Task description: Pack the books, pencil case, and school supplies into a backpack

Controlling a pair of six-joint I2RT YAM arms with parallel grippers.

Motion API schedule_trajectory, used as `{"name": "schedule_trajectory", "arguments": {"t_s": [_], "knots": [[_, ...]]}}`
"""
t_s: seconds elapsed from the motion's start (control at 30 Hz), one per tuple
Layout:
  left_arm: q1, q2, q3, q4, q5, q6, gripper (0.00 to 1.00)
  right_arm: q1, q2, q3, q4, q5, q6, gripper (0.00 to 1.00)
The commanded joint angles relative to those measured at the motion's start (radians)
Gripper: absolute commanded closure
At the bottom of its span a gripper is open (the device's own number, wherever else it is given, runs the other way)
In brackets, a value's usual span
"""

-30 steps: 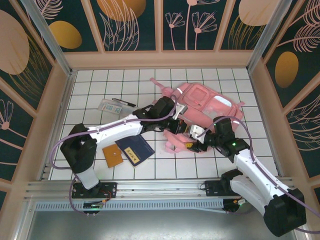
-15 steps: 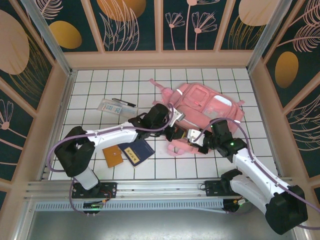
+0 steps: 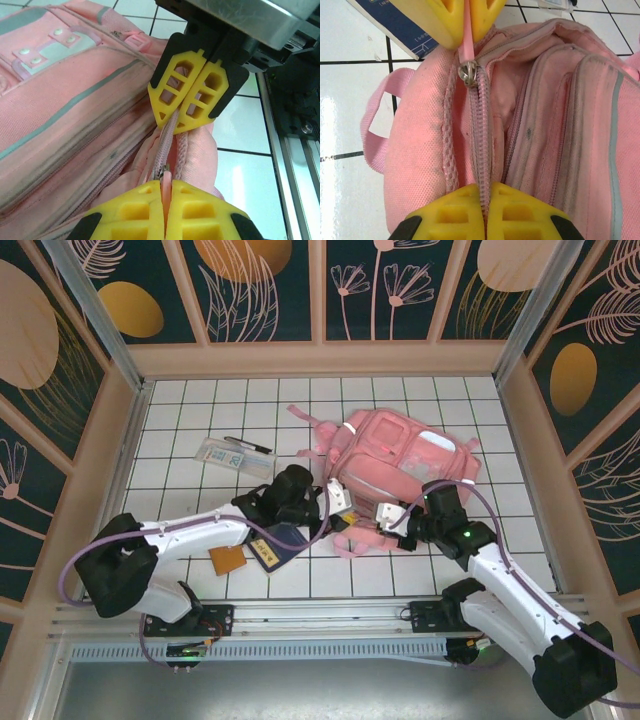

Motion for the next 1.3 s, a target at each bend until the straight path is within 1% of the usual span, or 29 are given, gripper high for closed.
{"name": "schedule_trajectory", "arguments": {"t_s": [0.0, 0.03, 0.07, 0.1, 0.13, 0.2, 0.27, 0.3, 0.37, 0.43, 0.5, 0.57, 0.63, 0.7, 0.8, 0.83, 0.87, 0.9, 0.93, 0.97, 1.0, 1.03, 1.07, 1.1, 1.13, 1.17, 1.2, 1.23, 1.27], "knots": [[0.039, 0.000, 0.099, -0.073, 0.111, -0.012, 1.00, -0.051, 0.019, -0.009, -0.130, 0.168, 0.034, 1.00], [0.039, 0.001, 0.088, -0.040, 0.170, -0.040, 1.00, -0.052, 0.026, 0.000, -0.129, 0.148, 0.035, 1.00], [0.039, -0.012, 0.054, 0.014, 0.197, -0.064, 1.00, -0.051, 0.036, 0.007, -0.140, 0.129, 0.016, 1.00], [0.039, -0.028, 0.018, 0.053, 0.213, -0.046, 1.00, -0.049, 0.048, 0.010, -0.158, 0.111, -0.013, 1.00], [0.038, -0.050, -0.013, 0.060, 0.225, 0.021, 1.00, -0.044, 0.057, 0.012, -0.180, 0.095, -0.056, 1.00], [0.039, -0.079, -0.042, -0.013, 0.181, 0.214, 1.00, -0.041, 0.083, 0.011, -0.192, 0.123, -0.089, 1.00], [0.039, -0.078, -0.037, -0.130, 0.086, 0.416, 1.00, -0.042, 0.106, 0.023, -0.236, 0.142, -0.130, 1.00], [0.040, -0.066, -0.020, -0.186, 0.042, 0.495, 1.00, -0.043, 0.123, 0.033, -0.269, 0.136, -0.141, 1.00], [0.041, -0.024, 0.027, -0.271, -0.086, 0.597, 1.00, -0.043, 0.156, 0.060, -0.322, 0.114, -0.161, 1.00], [0.048, 0.027, 0.094, -0.344, -0.181, 0.673, 1.00, -0.040, 0.194, 0.121, -0.419, 0.076, -0.169, 1.00], [0.048, 0.056, 0.131, -0.379, -0.256, 0.749, 1.00, -0.040, 0.227, 0.203, -0.520, 0.071, -0.174, 1.00], [0.048, 0.057, 0.131, -0.362, -0.309, 0.842, 1.00, -0.040, 0.236, 0.246, -0.594, 0.119, -0.195, 1.00], [0.048, 0.043, 0.096, -0.316, -0.368, 0.940, 1.00, -0.048, 0.225, 0.241, -0.621, 0.212, -0.222, 1.00], [0.048, 0.031, 0.062, -0.287, -0.433, 1.023, 1.00, -0.057, 0.209, 0.209, -0.617, 0.288, -0.231, 1.00], [0.048, -0.007, 0.006, -0.234, -0.484, 1.121, 1.00, -0.068, 0.166, 0.147, -0.571, 0.341, -0.209, 1.00], [0.048, -0.018, -0.006, -0.219, -0.492, 1.137, 1.00, -0.068, 0.154, 0.146, -0.561, 0.333, -0.154, 0.95], [0.048, -0.029, -0.018, -0.200, -0.499, 1.141, 1.00, -0.069, 0.157, 0.170, -0.578, 0.290, -0.112, 0.78], [0.049, -0.037, -0.027, -0.192, -0.499, 1.148, 1.00, -0.069, 0.166, 0.208, -0.600, 0.235, -0.079, 0.66], [0.048, -0.045, -0.036, -0.181, -0.494, 1.150, 1.00, -0.069, 0.170, 0.258, -0.613, 0.152, -0.028, 0.58], [0.049, -0.055, -0.042, -0.171, -0.484, 1.144, 1.00, -0.069, 0.161, 0.305, -0.614, 0.052, 0.014, 0.52], [0.047, -0.060, -0.046, -0.164, -0.470, 1.136, 1.00, -0.068, 0.144, 0.335, -0.592, -0.034, 0.049, 0.45], [0.047, -0.067, -0.049, -0.158, -0.444, 1.129, 1.00, -0.066, 0.117, 0.354, -0.525, -0.112, 0.125, 0.33], [0.047, -0.070, -0.048, -0.157, -0.421, 1.121, 1.00, -0.060, 0.091, 0.351, -0.421, -0.166, 0.227, 0.27], [0.047, -0.068, -0.043, -0.159, -0.406, 1.116, 1.00, -0.047, 0.075, 0.333, -0.300, -0.186, 0.334, 0.26], [0.047, -0.062, -0.035, -0.169, -0.391, 1.110, 1.00, -0.031, 0.067, 0.300, -0.133, -0.191, 0.444, 0.26], [0.047, -0.053, -0.020, -0.182, -0.382, 1.102, 1.00, -0.008, 0.072, 0.268, -0.003, -0.178, 0.524, 0.26], [0.046, -0.047, -0.013, -0.186, -0.374, 1.091, 1.00, 0.014, 0.088, 0.245, 0.079, -0.149, 0.573, 0.26], [0.047, -0.045, -0.004, -0.181, -0.360, 1.069, 1.00, 0.040, 0.122, 0.233, 0.123, -0.127, 0.584, 0.26], [0.047, -0.048, -0.003, -0.171, -0.348, 1.054, 1.00, 0.052, 0.160, 0.236, 0.130, -0.126, 0.563, 0.27]]}}
